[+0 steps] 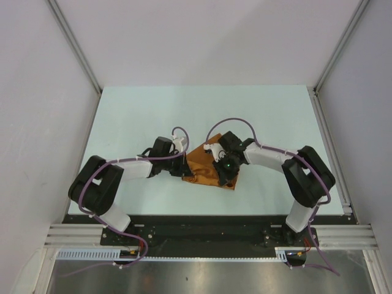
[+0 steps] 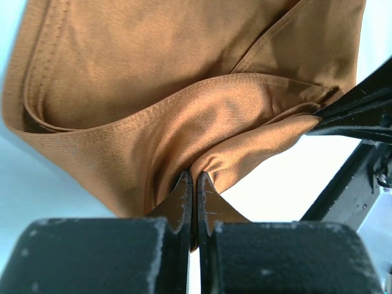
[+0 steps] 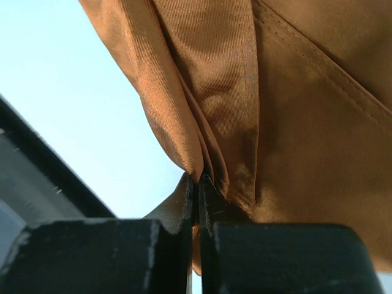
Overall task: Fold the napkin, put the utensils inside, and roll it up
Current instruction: Roll the napkin at the center of the board.
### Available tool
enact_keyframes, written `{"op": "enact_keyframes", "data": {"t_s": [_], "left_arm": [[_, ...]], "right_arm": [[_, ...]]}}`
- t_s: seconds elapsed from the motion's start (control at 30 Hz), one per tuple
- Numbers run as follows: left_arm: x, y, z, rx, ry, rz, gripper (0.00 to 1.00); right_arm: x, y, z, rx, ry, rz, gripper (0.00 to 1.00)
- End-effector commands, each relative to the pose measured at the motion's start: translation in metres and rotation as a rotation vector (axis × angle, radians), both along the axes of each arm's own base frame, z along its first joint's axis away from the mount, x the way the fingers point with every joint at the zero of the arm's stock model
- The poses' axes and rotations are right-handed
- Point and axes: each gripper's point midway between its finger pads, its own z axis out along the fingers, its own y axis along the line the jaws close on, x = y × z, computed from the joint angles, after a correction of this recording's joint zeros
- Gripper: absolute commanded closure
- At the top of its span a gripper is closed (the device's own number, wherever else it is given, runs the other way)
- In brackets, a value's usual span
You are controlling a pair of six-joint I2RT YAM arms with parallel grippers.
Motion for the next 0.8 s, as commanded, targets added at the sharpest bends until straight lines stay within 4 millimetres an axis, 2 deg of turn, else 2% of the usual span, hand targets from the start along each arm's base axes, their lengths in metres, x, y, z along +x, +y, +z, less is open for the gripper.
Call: {"op": "enact_keyframes", "data": {"t_s": [0.0,0.03,0.2,0.33,0.47,0.53,0.57,0.67,0.77], "left_arm": [[0.02,0.017,-0.001,0.082,-0.07,0.053,1.0],[0.019,0.017,-0.003,0.083,-0.065,0.05,1.0],[0.018,0.022,-0.009,0.113,-0.062,0.06,1.0],[0.025,0.024,-0.006,0.13,-0.088,0.073,1.0],[0.027,0.025,-0.012,0.151,-0.06,0.069,1.0],[0.026,0.026,-0.016,0.157,-0.048,0.068,1.0],[0.026,0.027,-0.017,0.165,-0.046,0.073,1.0],[0.023,0.031,-0.021,0.179,-0.019,0.079,1.0],[0.023,0.029,-0.022,0.174,-0.008,0.071,1.0]], "right_arm": [[-0.024,0.011,0.004,0.094,0.253,0.057,1.0],[-0.016,0.013,0.006,0.108,0.257,0.055,1.0],[-0.015,0.013,-0.001,0.138,0.388,0.049,1.0],[-0.003,0.008,0.0,0.168,0.424,0.009,1.0],[0.006,0.003,-0.001,0.161,0.424,-0.019,1.0],[0.009,0.004,0.002,0.168,0.415,-0.023,0.93],[0.012,0.003,0.004,0.176,0.408,-0.033,0.83],[0.022,0.003,0.018,0.211,0.356,-0.048,0.64],[0.03,0.002,0.035,0.239,0.285,-0.06,0.54]]}}
